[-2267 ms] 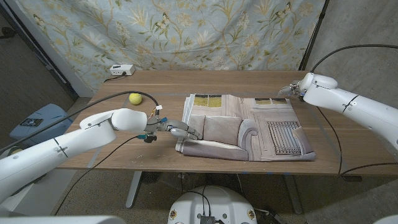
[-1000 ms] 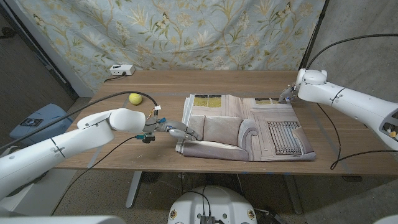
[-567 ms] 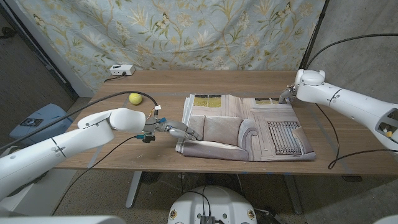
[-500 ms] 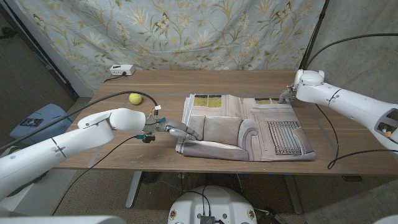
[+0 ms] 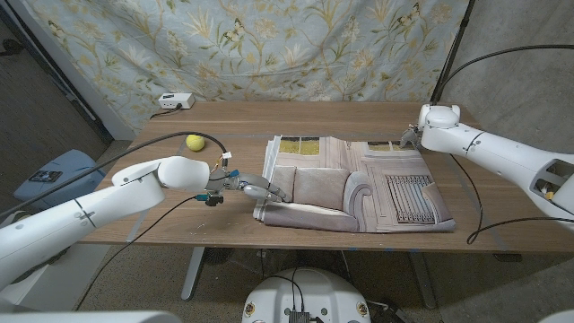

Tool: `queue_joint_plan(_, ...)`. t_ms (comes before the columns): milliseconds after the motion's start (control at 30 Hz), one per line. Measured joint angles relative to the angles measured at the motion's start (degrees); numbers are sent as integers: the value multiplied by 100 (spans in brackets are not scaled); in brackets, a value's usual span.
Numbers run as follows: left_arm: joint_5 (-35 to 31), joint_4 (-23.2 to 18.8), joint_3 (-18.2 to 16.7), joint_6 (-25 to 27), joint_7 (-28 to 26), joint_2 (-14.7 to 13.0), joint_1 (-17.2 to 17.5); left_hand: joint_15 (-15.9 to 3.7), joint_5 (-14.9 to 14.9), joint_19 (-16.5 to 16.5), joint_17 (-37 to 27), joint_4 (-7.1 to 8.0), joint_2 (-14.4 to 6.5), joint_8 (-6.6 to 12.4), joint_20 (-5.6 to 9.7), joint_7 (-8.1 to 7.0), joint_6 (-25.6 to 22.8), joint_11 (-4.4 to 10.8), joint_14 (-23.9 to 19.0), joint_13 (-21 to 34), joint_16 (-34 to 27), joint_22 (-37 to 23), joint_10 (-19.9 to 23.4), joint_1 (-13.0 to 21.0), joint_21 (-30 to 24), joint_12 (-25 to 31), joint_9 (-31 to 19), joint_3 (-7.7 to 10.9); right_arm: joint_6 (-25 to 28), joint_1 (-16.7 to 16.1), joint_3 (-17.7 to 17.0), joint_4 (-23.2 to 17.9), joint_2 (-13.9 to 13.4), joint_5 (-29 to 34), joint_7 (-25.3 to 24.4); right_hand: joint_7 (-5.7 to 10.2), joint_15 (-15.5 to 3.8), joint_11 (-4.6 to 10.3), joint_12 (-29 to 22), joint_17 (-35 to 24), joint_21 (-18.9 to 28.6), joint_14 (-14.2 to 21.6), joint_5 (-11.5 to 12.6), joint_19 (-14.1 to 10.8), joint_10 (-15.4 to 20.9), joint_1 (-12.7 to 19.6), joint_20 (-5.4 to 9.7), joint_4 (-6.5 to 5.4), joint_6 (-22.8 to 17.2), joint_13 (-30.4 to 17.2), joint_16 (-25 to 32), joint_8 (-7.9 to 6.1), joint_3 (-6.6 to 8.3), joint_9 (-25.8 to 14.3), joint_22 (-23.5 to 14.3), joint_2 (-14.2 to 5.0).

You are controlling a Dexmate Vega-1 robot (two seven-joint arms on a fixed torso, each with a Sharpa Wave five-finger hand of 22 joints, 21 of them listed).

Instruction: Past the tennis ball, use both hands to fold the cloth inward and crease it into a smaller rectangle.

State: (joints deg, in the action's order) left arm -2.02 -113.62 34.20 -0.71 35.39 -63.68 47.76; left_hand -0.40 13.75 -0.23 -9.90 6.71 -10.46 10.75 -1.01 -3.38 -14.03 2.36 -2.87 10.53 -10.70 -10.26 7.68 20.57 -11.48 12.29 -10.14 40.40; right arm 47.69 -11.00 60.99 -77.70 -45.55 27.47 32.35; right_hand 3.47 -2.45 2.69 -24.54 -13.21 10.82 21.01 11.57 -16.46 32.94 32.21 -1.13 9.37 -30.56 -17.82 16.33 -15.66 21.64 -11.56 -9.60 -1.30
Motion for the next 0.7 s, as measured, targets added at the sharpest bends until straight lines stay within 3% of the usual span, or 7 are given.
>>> queue_joint_plan(267, 2, 69, 18, -42, 6, 26, -29, 0, 0, 0, 9, 24, -24, 0, 0, 0, 0, 0, 0, 0, 0, 1, 0, -23, 1, -22, 0, 24, 24, -95, -16, 18, 60, 101, -236, 80, -11, 305, -410, -141, 22, 452, 34, -125, 666, 227, 63, 18, -569, -135, 211, -253, -46, -55, 0, 23)
queue_joint_plan(400, 14, 100, 28, -68, 27, 41, -45, 0, 0, -5, 9, 24, -24, 0, 6, 0, 0, 0, 1, 0, 0, 2, 0, -23, -12, -22, 0, 24, 35, -149, -22, -5, 80, 152, -337, 291, -26, 564, -730, -286, 22, 772, 63, -247, 1172, 476, 63, 34, -1113, -263, 388, -451, -62, -133, -1, 33)
queue_joint_plan(700, 42, 178, 38, -136, 66, 59, -76, -1, 0, -10, 8, 1, -24, 0, 11, 0, 0, 0, 0, 0, 0, -2, 0, -23, -27, -22, 0, 47, 108, -234, 19, -87, 137, 335, -538, 451, -58, 747, -1119, -600, 45, 1232, 78, -451, 1683, 937, 125, 66, -1720, -499, 707, -818, -94, -227, -1, 28)
